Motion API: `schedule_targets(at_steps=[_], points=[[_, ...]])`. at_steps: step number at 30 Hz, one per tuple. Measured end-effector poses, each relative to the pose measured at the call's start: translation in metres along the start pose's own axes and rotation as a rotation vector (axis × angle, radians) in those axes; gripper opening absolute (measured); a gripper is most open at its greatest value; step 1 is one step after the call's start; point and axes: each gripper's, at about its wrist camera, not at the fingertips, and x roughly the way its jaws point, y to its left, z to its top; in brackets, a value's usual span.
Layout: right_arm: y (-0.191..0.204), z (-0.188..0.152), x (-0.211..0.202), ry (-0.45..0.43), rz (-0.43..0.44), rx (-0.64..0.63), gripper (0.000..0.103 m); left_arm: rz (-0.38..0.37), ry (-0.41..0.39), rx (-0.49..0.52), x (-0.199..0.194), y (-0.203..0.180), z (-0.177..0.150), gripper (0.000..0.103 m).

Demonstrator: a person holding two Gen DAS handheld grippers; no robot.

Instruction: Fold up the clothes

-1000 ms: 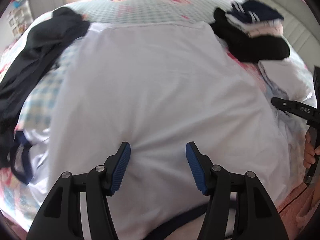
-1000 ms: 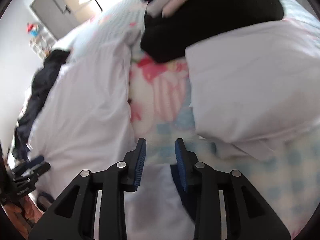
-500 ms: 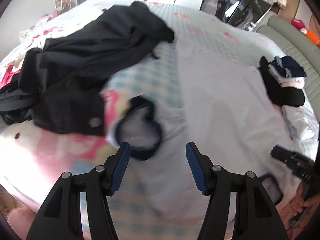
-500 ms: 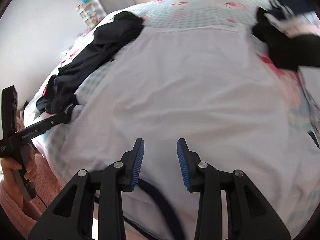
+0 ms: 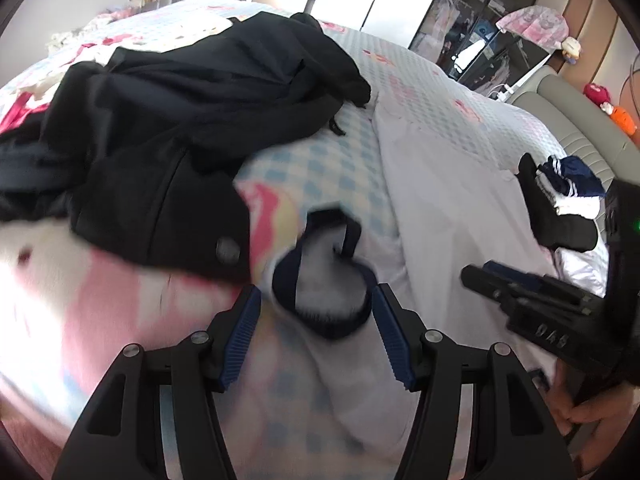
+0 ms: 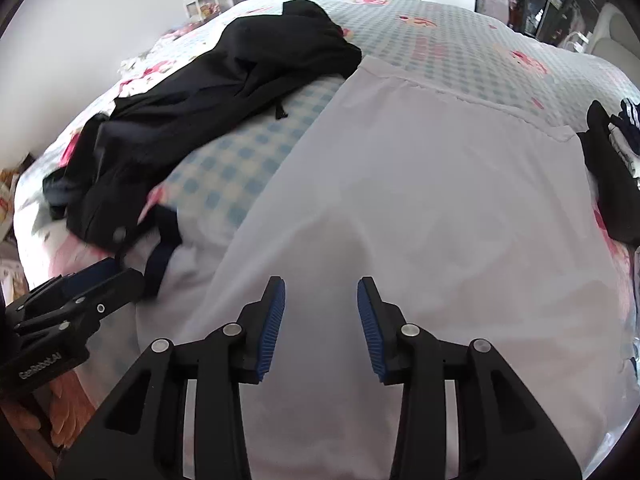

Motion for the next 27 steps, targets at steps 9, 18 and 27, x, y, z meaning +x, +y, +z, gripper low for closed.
schedule_targets(at_steps=[9, 18, 27], points=[[0.028, 0.021, 0.029, 0.019, -0.054, -0.091, 0.039, -0.158, 0.128, 0.062, 0.042, -0.006, 0.021, 0.061], [-0.008, 0.001, 0.033, 0.032, -0.155, -0.019, 0.038, -0.098, 0.124, 0.131, 0.053, -0.019, 0.009, 0.062], [-0.038, -0.004, 0.041, 0.076, -0.205, 0.062, 0.037, -0.082, 0.075, 0.132, 0.052, -0.023, 0.006, 0.063]])
